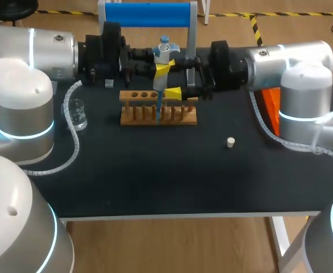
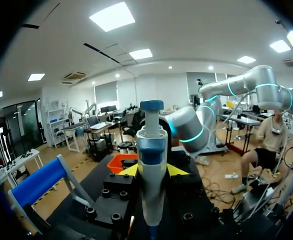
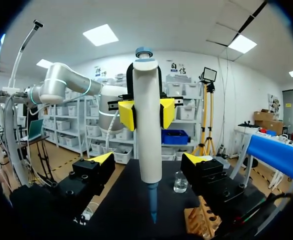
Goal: Invert the test tube, pick up the pipette, mount the tip to pipette, aspirate from beaker and dispense into the tube, eject the tip, return the pipette, and cap with the stopper.
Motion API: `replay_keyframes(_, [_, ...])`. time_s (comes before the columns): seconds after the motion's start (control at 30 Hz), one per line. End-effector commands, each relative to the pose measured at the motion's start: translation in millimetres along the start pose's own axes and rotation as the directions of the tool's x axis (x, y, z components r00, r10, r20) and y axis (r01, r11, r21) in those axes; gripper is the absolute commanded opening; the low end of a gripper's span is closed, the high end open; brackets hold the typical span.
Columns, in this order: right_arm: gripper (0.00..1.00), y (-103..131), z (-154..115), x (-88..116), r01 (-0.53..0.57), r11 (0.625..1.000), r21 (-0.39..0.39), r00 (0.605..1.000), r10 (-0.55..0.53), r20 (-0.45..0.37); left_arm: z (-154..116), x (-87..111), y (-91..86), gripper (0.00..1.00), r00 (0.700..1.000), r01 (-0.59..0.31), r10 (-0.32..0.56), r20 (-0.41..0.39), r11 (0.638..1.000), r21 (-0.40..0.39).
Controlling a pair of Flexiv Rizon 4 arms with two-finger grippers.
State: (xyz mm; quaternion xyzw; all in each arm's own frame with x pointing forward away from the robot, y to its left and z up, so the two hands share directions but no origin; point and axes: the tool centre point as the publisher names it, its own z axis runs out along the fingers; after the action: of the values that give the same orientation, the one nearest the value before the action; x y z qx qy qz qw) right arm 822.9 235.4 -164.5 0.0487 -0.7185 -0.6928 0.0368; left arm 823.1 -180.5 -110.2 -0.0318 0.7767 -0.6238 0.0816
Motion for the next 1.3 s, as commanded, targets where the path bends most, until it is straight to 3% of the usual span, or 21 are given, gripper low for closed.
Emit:
replay_keyframes(0.03, [0.89,2.8,5.5,-6.0,0.003,1.0,0.003,1.0,-0.003,-0.008,0.0,0.3,-0.5,0.0,1.0,0.0,0.0,0.001,1.0,0.0])
replay_keyframes(1.23, [0.65,3.2,29.8,-9.3,0.004,1.0,-0.025,0.999,-0.005,-0.032,0.0,0.3,-0.5,0.0,1.0,0.0,0.0,0.001,1.0,0.0])
replay_keyframes(1.3, [0.59,3.6,30.3,-8.7,0.005,1.0,-0.026,0.999,-0.006,-0.034,0.0,0.3,-0.5,0.0,1.0,0.0,0.0,0.001,1.0,0.0])
